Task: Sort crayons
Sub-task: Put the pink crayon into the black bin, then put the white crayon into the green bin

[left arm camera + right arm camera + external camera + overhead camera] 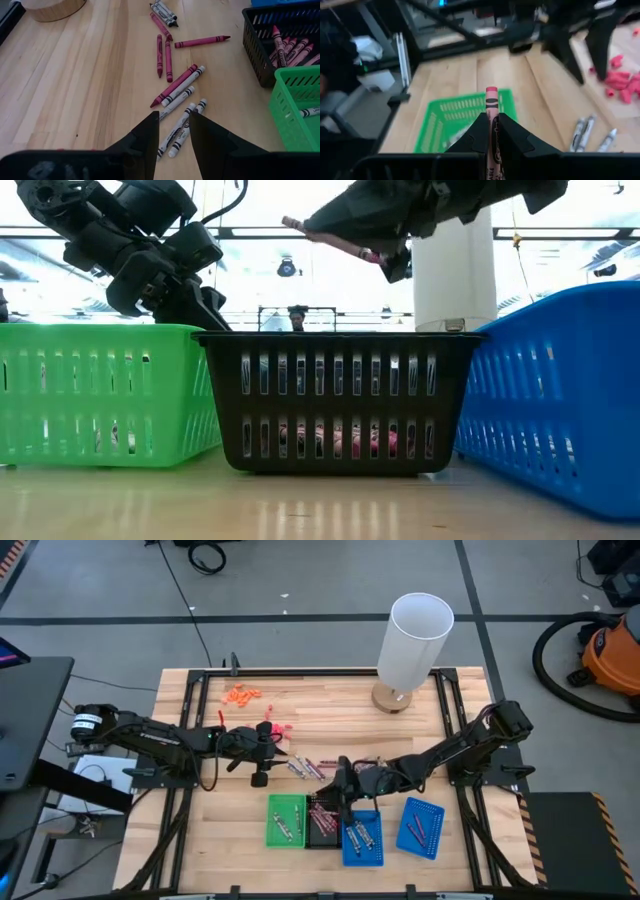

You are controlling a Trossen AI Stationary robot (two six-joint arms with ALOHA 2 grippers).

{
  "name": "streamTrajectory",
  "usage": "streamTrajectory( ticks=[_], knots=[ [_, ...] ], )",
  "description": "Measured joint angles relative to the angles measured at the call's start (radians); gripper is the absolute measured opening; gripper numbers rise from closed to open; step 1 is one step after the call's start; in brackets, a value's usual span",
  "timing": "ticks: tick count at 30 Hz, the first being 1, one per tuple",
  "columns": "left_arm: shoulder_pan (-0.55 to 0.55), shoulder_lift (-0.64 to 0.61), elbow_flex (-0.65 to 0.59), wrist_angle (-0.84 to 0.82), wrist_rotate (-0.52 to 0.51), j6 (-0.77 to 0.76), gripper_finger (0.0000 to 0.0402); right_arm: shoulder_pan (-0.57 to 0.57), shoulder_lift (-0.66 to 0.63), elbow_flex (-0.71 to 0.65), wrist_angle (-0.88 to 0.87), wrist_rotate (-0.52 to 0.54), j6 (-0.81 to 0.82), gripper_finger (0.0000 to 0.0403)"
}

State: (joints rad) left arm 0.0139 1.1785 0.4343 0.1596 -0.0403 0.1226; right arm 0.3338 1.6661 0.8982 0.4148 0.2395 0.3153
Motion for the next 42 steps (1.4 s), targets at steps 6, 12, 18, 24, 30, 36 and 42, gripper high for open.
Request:
streamTrajectory(
  ticks=[6,12,18,24,30,36,42],
  knots=[
    [0.0,0.0,0.0,0.002,0.0,0.0,0.0117,0.012,0.058,-0.001,0.02,-0.03,-0.021,0.0032],
    [0.0,0.0,0.0,0.001,0.0,-0.004,0.0117,0.011,0.127,0.001,0.021,-0.125,-0.034,0.0032],
    [0.0,0.0,0.0,0.003,0.0,-0.008,0.0117,0.005,0.157,0.002,0.014,-0.129,-0.013,0.0032],
    [0.0,0.0,0.0,-0.001,0.0,-0.008,0.0117,0.004,0.209,0.002,0.021,-0.118,-0.024,0.0032],
    [0.0,0.0,0.0,-0.001,0.0,-0.008,0.0117,0.003,0.256,0.002,0.047,-0.114,-0.01,0.0041],
    [0.0,0.0,0.0,-0.001,0.0,-0.008,0.0117,-0.003,0.261,0.002,0.048,-0.097,0.004,0.0067],
    [0.0,0.0,0.0,-0.001,0.0,-0.008,0.0117,-0.007,0.257,0.002,0.045,-0.097,0.002,0.0076]
  ],
)
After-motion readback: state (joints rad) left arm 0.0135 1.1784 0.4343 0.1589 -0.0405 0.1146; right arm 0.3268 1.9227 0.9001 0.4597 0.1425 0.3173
